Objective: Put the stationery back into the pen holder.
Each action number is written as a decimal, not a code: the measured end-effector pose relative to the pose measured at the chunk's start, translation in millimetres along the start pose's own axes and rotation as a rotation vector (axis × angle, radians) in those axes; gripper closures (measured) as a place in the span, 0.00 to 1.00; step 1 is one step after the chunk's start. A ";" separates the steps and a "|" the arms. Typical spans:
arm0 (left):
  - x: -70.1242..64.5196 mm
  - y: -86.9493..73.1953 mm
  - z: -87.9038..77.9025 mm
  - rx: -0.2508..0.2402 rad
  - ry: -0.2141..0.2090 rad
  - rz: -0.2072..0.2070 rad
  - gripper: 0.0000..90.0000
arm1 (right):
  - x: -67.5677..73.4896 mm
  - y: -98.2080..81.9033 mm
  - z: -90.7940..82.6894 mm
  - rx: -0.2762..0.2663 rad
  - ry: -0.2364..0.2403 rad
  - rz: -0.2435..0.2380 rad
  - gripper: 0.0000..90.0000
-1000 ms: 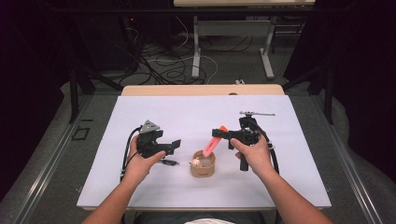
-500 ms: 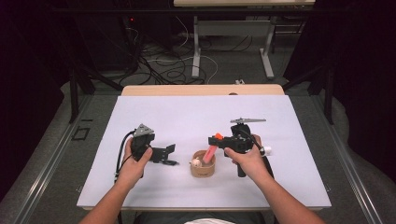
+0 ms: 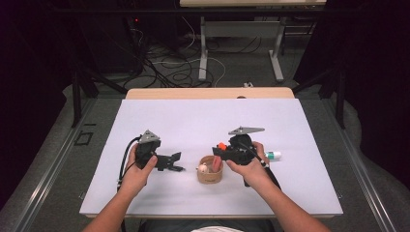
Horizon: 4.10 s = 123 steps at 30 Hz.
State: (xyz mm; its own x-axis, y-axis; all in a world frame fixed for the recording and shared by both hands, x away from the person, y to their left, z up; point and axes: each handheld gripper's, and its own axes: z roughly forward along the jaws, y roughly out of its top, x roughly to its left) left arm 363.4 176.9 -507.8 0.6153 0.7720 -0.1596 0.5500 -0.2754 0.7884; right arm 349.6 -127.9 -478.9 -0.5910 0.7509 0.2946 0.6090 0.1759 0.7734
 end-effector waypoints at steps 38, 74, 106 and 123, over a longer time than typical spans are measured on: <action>-0.1 -2.9 3.4 0.024 0.014 0.013 0.05 | 11.9 -3.5 12.6 0.081 -0.056 -0.113 0.83; 3.0 -2.6 0.9 0.018 0.021 -0.003 0.05 | 6.1 19.3 -23.2 -0.088 0.026 -0.076 0.51; 8.2 -2.4 -1.9 0.010 0.019 -0.024 0.05 | -80.9 6.1 -41.8 -0.066 -0.154 -0.059 0.37; 11.0 -2.6 -2.7 0.006 0.031 -0.016 0.05 | -114.3 -7.9 -46.0 0.073 -0.247 -0.247 0.27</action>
State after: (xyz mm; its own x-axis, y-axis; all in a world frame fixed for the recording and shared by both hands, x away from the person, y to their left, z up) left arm 367.3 187.7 -510.0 0.5881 0.7941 -0.1537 0.5634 -0.2659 0.7822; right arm 388.0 -244.4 -492.9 -0.5845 0.8100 -0.0478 0.5054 0.4096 0.7595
